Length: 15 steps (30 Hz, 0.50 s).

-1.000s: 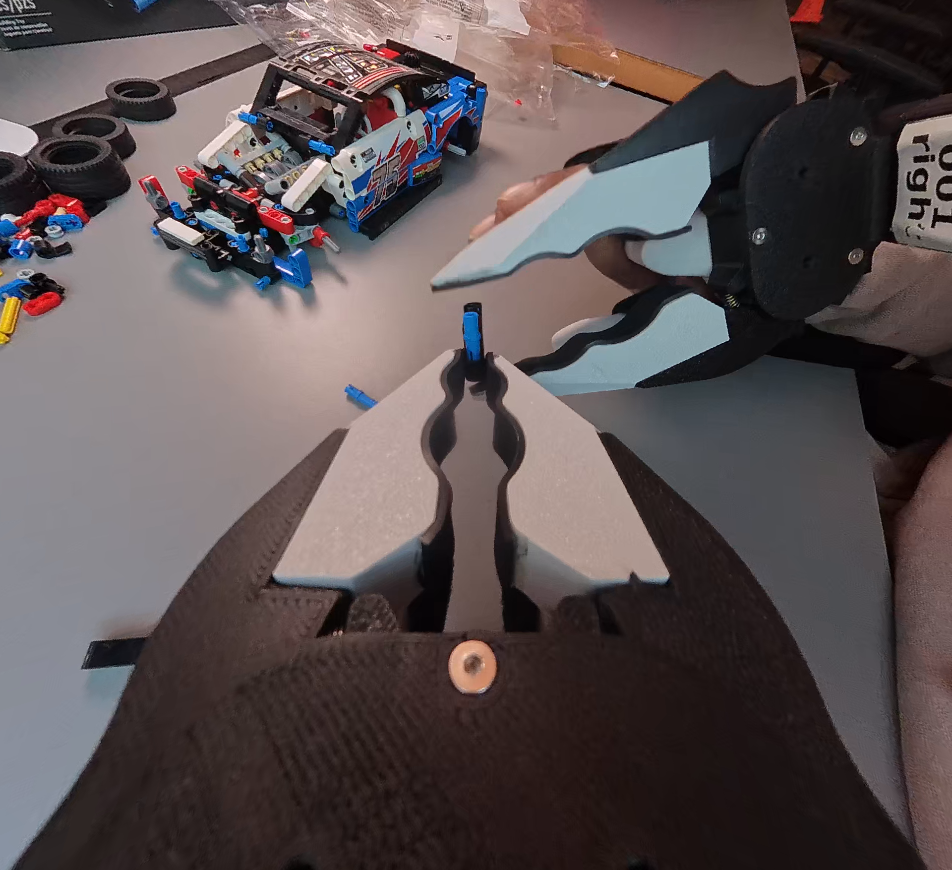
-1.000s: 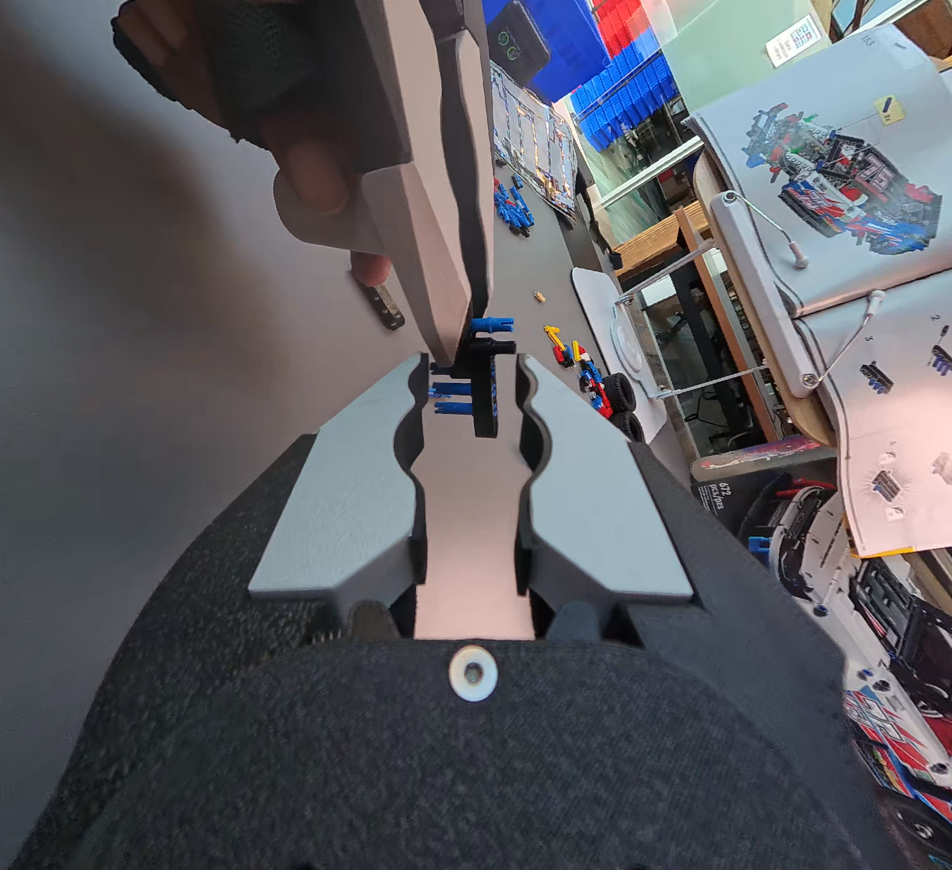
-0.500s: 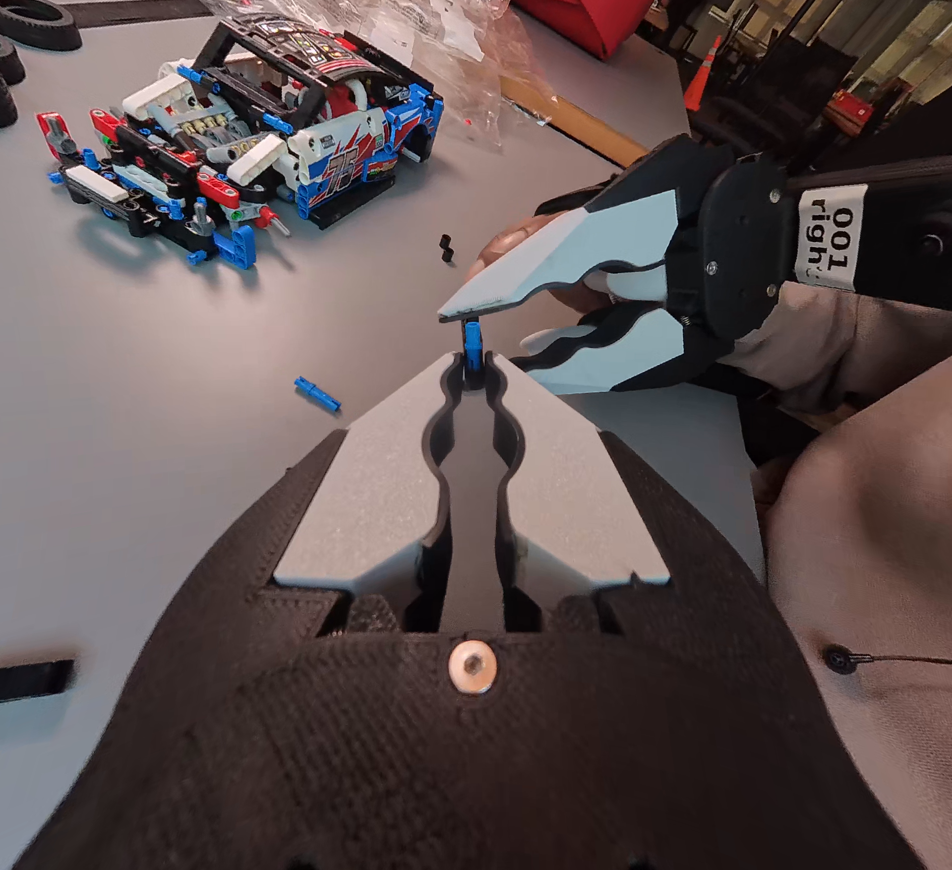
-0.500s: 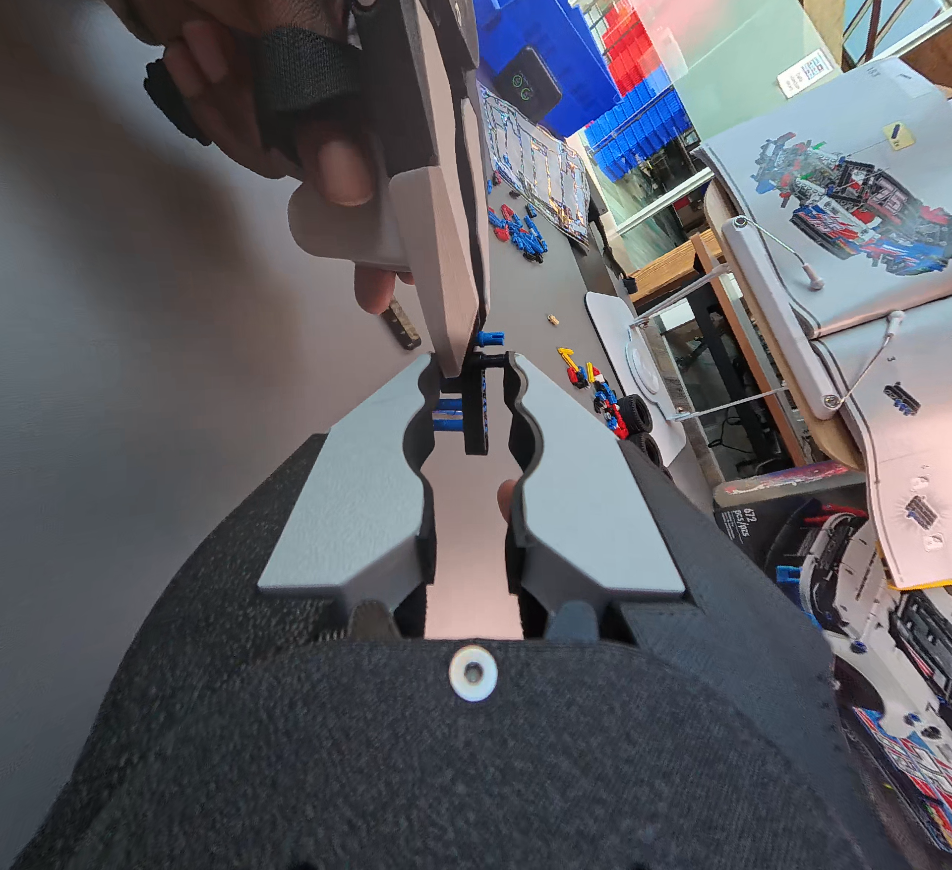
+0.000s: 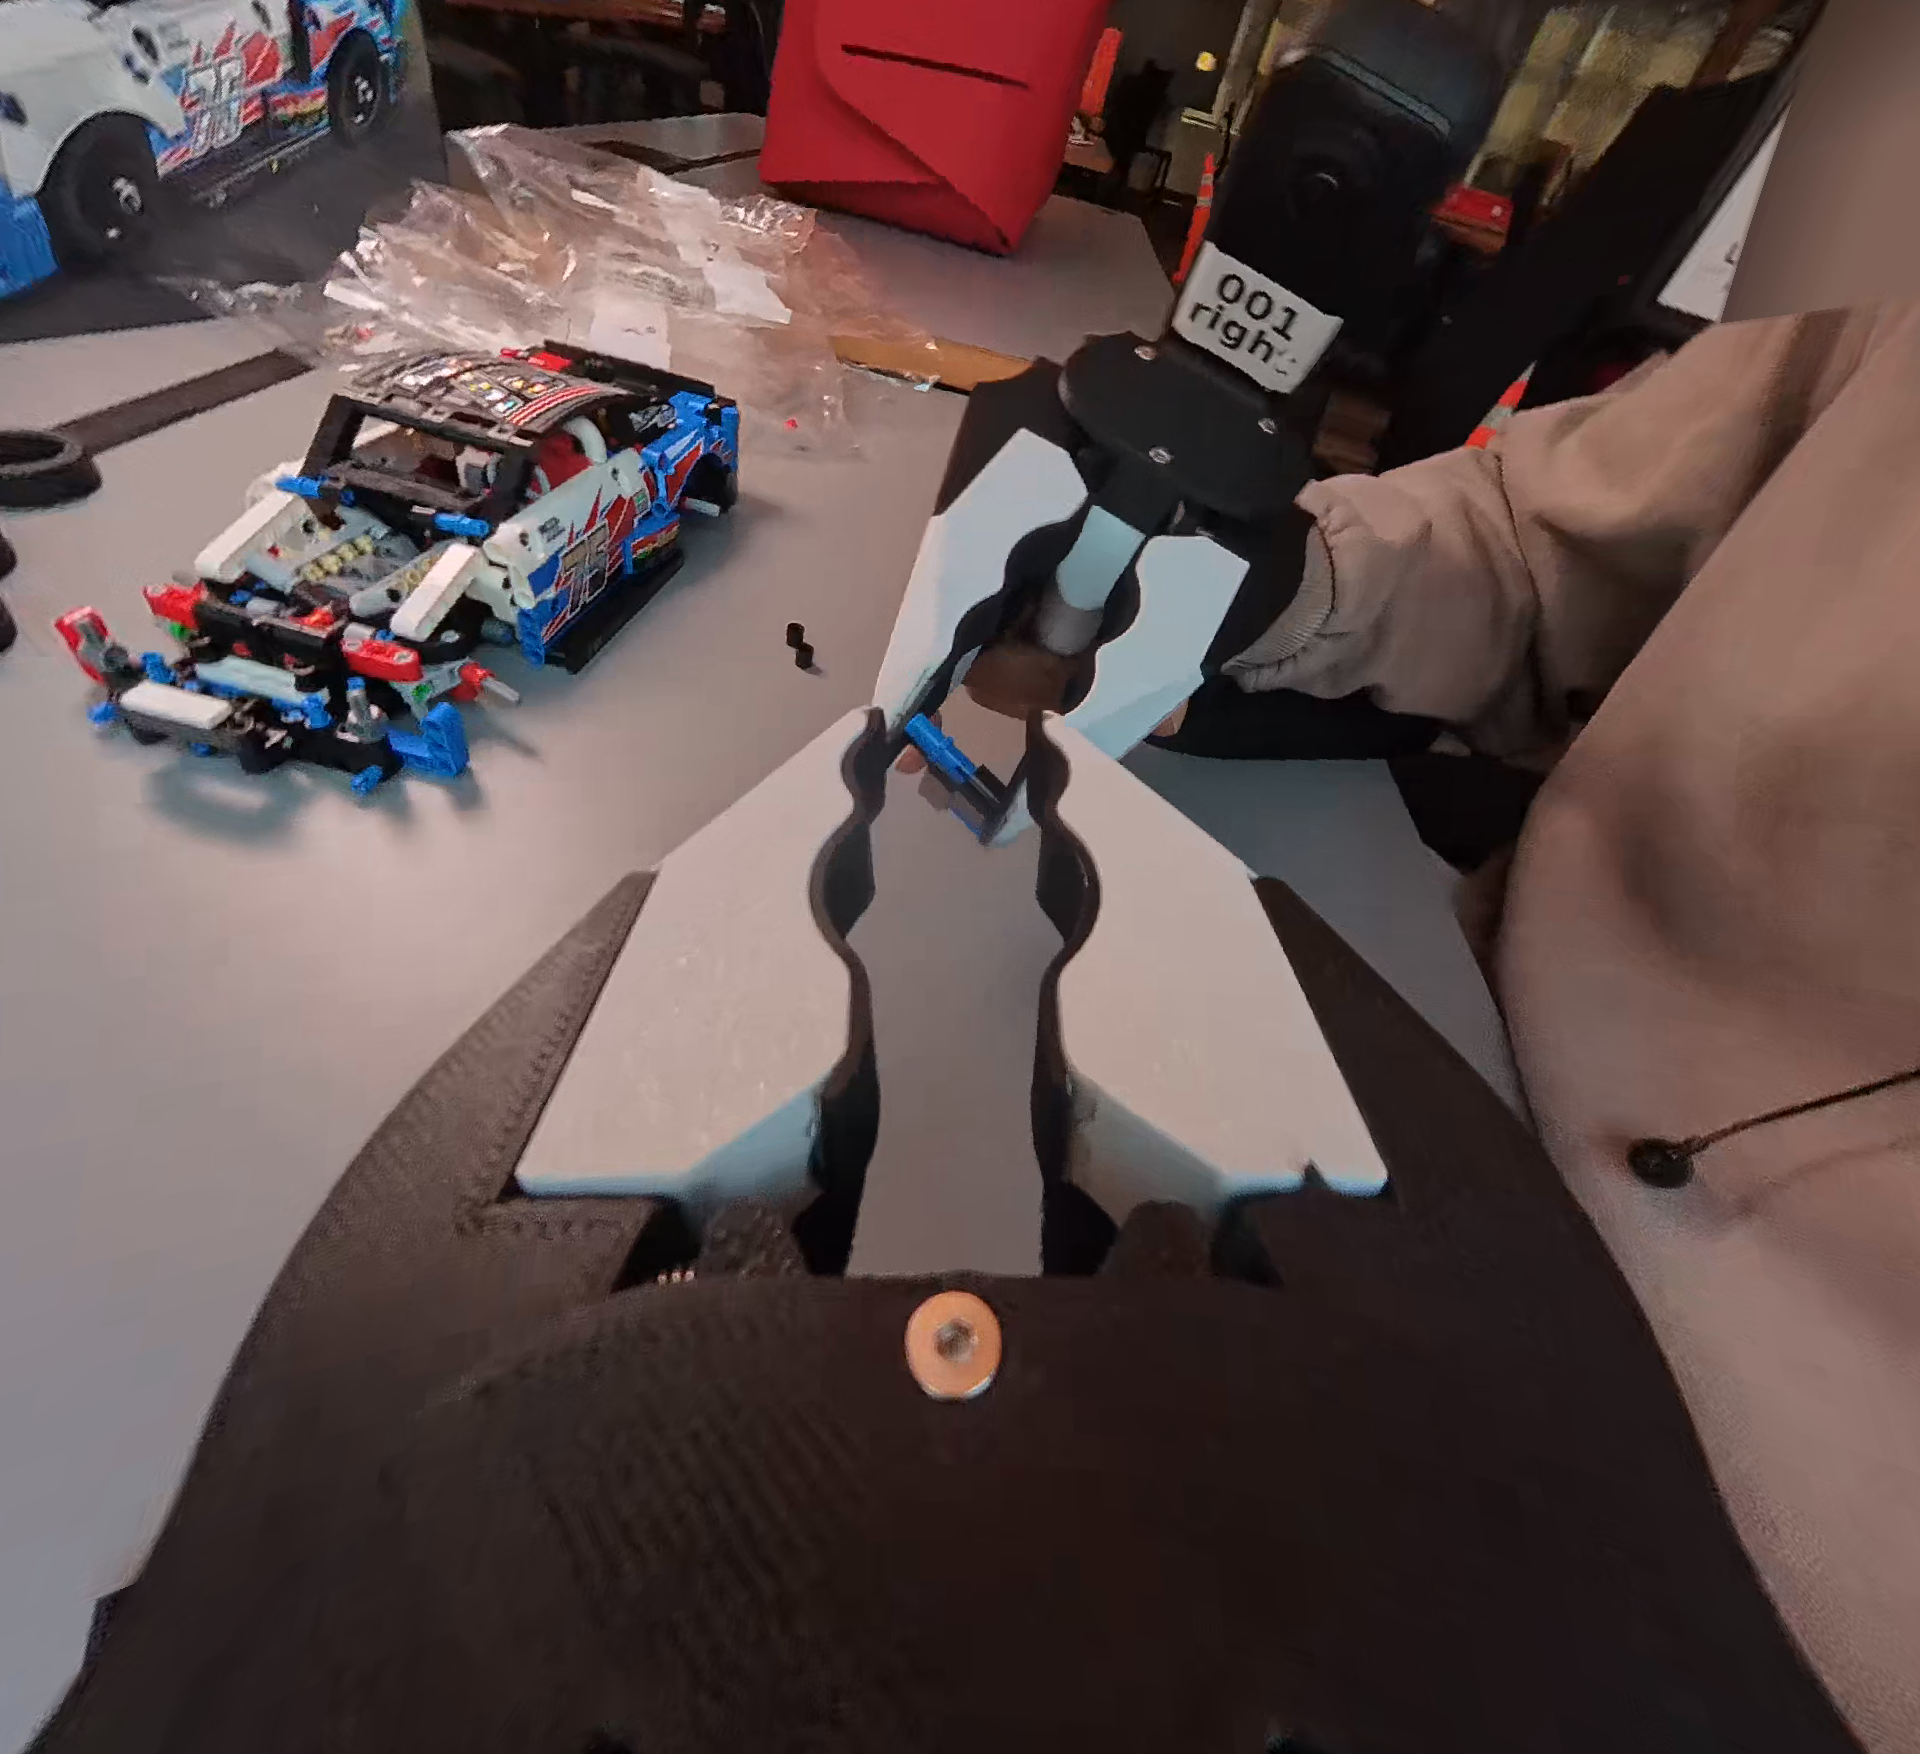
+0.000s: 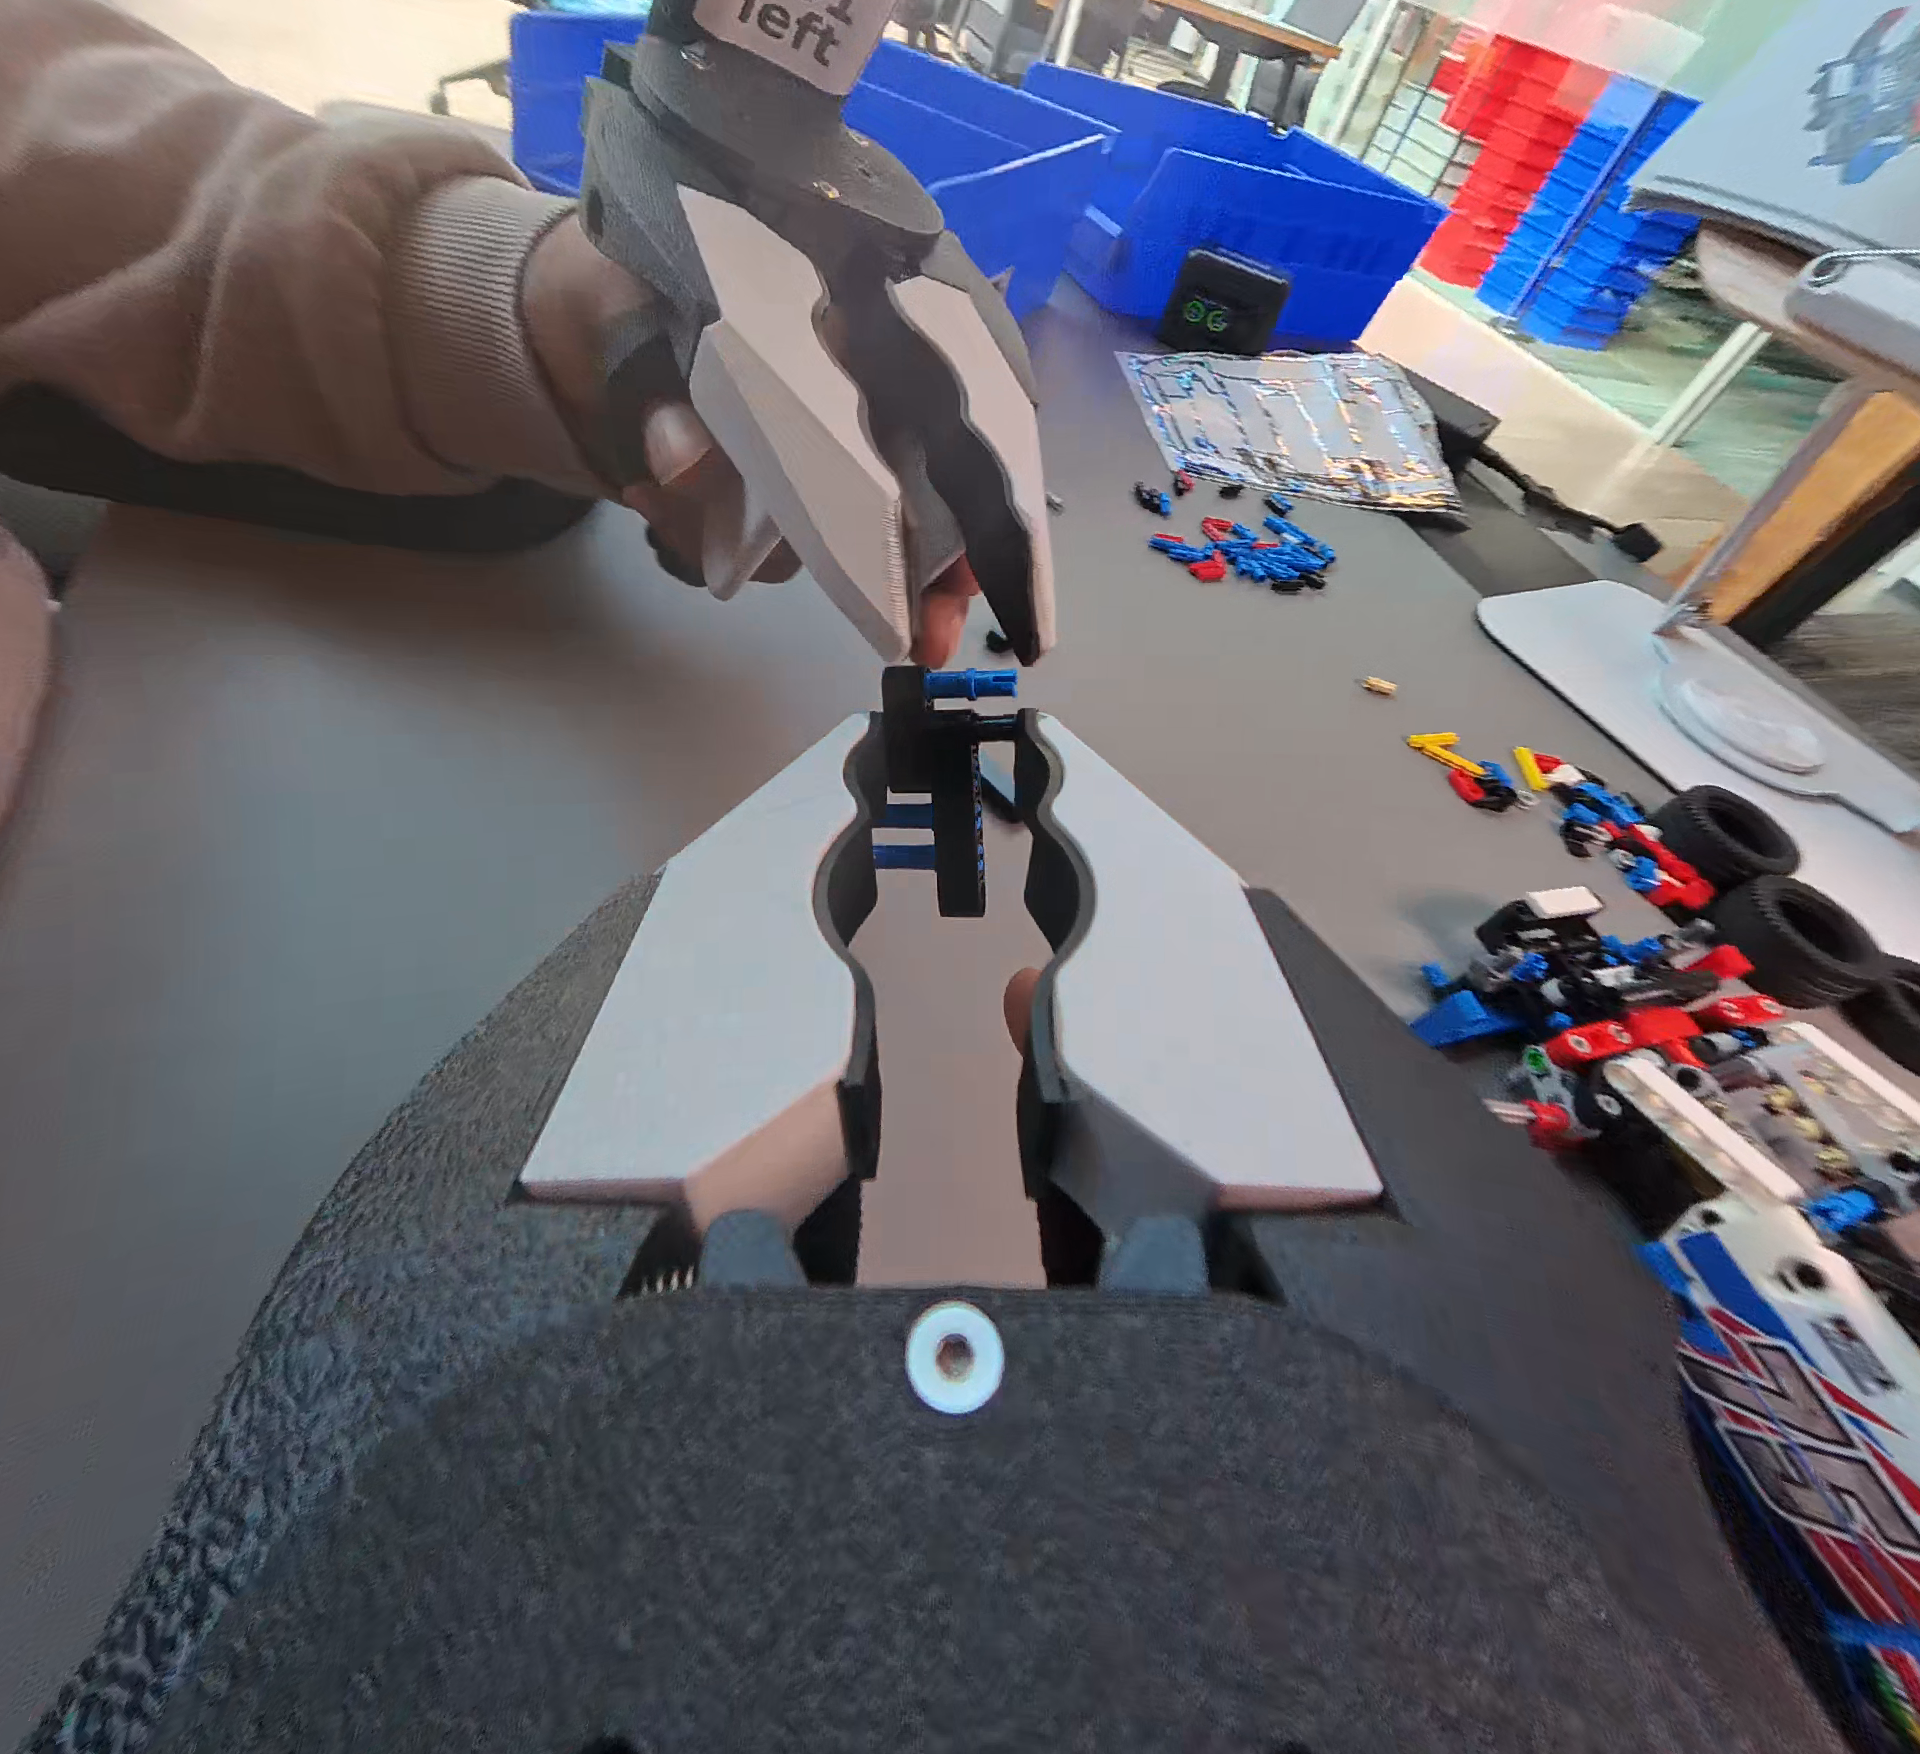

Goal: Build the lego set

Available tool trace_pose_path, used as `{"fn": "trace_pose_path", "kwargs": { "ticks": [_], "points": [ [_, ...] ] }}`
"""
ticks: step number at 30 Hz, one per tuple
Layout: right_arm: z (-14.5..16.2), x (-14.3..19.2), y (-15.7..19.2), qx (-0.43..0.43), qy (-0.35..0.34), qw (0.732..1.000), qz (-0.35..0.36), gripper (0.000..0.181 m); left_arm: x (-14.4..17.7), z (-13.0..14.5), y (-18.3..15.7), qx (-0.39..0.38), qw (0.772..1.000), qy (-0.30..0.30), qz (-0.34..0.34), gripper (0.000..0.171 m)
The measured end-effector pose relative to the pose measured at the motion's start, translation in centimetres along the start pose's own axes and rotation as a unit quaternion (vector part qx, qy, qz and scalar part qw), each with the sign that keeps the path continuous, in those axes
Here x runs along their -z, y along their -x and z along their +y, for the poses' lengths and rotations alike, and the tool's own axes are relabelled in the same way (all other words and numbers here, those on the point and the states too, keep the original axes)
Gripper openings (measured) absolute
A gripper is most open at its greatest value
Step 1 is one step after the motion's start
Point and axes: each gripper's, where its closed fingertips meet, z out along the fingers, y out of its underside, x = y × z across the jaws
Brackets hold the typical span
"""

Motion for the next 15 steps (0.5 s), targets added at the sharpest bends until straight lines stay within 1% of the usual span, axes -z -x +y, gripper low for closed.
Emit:
{"fn": "trace_pose_path", "kwargs": {
  "ticks": [2, 3, 4, 5, 7, 9, 11, 15],
  "points": [
    [-0.6, 0.2, 0.9, -0.021, -0.02, 0.999, -0.036, 0.022, 0.1, -0.1, -1.3, -0.044, 0.999, 0.003, 0.026, 0.036],
    [-1.0, 0.3, 1.4, -0.029, -0.032, 0.998, -0.056, 0.022, 0.1, 0.0, -1.8, -0.059, 0.998, 0.006, 0.033, 0.038],
    [-1.4, 0.5, 2.0, -0.036, -0.042, 0.995, -0.077, 0.022, 0.2, 0.1, -2.2, -0.073, 0.996, 0.011, 0.04, 0.038],
    [-1.6, 0.6, 2.3, -0.043, -0.049, 0.994, -0.089, 0.022, 0.2, 0.2, -2.5, -0.083, 0.995, 0.014, 0.045, 0.035],
    [-2.1, 0.9, 2.6, -0.062, -0.064, 0.99, -0.106, 0.022, 0.3, 0.0, -3.0, -0.094, 0.994, 0.009, 0.052, 0.034],
    [-2.4, 1.1, 2.3, -0.082, -0.075, 0.988, -0.111, 0.022, 0.4, -0.3, -3.2, -0.099, 0.994, 0.008, 0.051, 0.032],
    [-2.3, 1.1, 2.4, -0.077, -0.071, 0.988, -0.111, 0.022, 0.4, -0.1, -3.1, -0.109, 0.993, 0.012, 0.045, 0.028],
    [-2.8, 1.3, 2.9, -0.097, -0.084, 0.983, -0.13, 0.022, 0.6, -0.4, -3.6, -0.107, 0.993, 0.01, 0.059, 0.025]
  ]
}}
